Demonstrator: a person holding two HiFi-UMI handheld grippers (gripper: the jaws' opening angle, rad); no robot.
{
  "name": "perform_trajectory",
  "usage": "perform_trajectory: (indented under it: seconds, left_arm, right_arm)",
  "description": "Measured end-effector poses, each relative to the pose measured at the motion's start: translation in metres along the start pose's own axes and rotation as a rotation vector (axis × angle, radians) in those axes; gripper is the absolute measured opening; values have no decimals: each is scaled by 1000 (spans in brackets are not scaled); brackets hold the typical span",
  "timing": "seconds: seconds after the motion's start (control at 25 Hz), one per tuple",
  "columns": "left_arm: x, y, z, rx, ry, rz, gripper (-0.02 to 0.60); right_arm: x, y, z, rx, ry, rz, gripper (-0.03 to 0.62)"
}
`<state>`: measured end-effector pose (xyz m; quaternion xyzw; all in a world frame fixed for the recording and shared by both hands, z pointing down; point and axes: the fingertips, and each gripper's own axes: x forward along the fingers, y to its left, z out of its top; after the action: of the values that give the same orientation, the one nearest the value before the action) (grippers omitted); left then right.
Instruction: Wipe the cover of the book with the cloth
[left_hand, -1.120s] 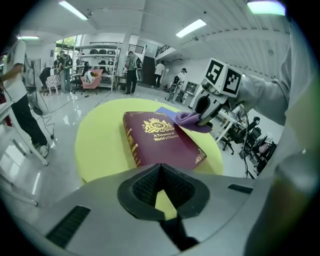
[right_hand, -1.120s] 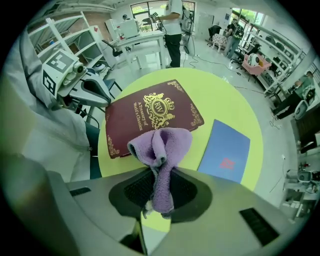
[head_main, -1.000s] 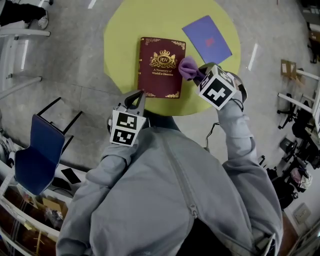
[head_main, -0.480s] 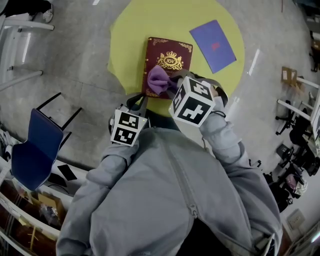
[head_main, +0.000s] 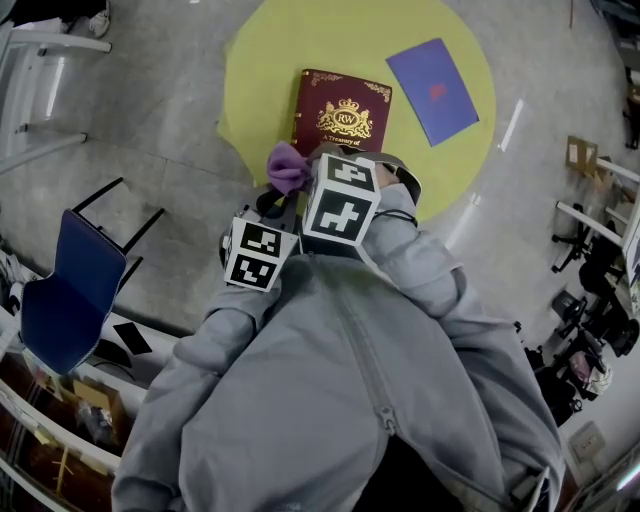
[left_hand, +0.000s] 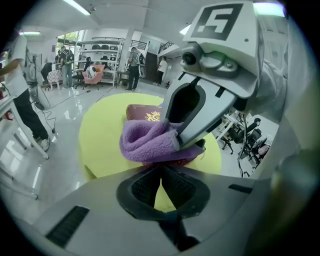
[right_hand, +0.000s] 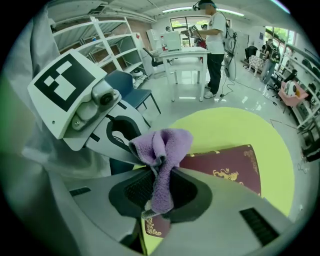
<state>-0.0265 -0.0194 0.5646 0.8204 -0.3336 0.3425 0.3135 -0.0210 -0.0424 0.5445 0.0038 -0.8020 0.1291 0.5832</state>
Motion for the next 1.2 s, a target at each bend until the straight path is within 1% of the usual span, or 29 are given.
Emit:
perform_trajectory:
  seconds: [0.16, 0.28, 0.52, 0.88, 1.2]
  left_arm:
    - [1, 0, 0, -1, -3, 5, 18]
    - [1, 0, 0, -15, -8, 4, 18]
    - [3, 0, 0, -25, -11, 5, 18]
    - [3, -1, 0, -22, -9, 4, 18]
    - [4, -1, 0, -12, -5, 2, 18]
  right_arm:
    - [6, 0, -1, -11, 30, 18, 97]
    - [7, -1, -2, -6, 25, 37, 97]
    - [4, 0, -15, -13, 32, 28, 97]
    - [-5, 1, -52, 38, 50, 34, 95]
    - [-12, 3, -99, 80, 109, 25, 97]
